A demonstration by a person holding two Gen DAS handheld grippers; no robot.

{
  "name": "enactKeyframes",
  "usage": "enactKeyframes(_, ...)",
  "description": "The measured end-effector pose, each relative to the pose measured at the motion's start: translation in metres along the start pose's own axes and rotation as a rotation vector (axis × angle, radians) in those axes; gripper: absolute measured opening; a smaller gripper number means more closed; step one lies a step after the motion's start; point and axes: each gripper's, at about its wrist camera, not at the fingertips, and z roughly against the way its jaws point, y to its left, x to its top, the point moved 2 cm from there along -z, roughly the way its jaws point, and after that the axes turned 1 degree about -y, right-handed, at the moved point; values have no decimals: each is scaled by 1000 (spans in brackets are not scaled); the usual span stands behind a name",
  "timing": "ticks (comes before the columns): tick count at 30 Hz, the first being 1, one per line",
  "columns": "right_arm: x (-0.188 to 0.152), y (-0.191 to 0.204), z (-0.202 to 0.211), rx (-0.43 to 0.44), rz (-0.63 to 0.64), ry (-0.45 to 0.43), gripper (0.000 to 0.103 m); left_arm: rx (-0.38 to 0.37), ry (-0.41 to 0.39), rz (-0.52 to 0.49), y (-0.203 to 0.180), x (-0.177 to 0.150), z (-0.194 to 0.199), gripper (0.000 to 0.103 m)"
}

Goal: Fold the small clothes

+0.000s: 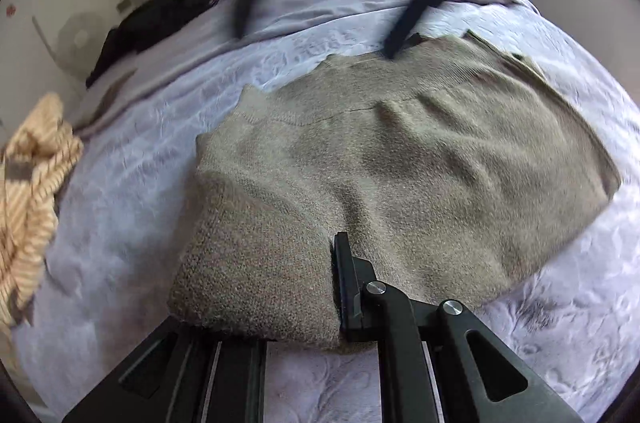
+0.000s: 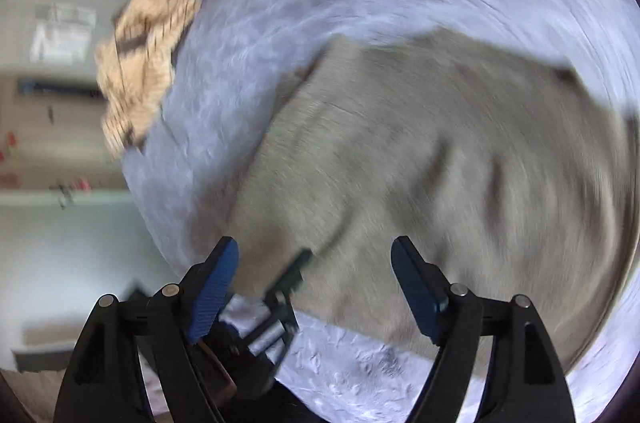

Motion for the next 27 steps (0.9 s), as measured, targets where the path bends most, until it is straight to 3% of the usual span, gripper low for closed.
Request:
enactKeyframes(7,62,69,-71,-131,186,277,85,20,-19,-75,-11,-5,0,14)
enactKeyframes(13,64,93,-135,-350,322,471,85,20,-22,-77,-10,-9,-3,14)
enactKeyframes(18,59,99,-172,-430,347,553,85,29,-21,-92,-10,-12,-5,14)
enactKeyframes(23,46,100,-193,-605,471,590,83,31,-23,-105,-12,-13,-3,14)
enactKeyframes(24,45,99,-191,-611,484,577,64,29,-23,-95,-10,-12,-2,14)
enactKeyframes(25,45,97,-185,-616,489,543,30,29,-23,-86,-7,-10,-1,14)
enactKeyframes(27,49,91,-167,-556,435,471,19,19,-34,-63,-4,-3,4,14)
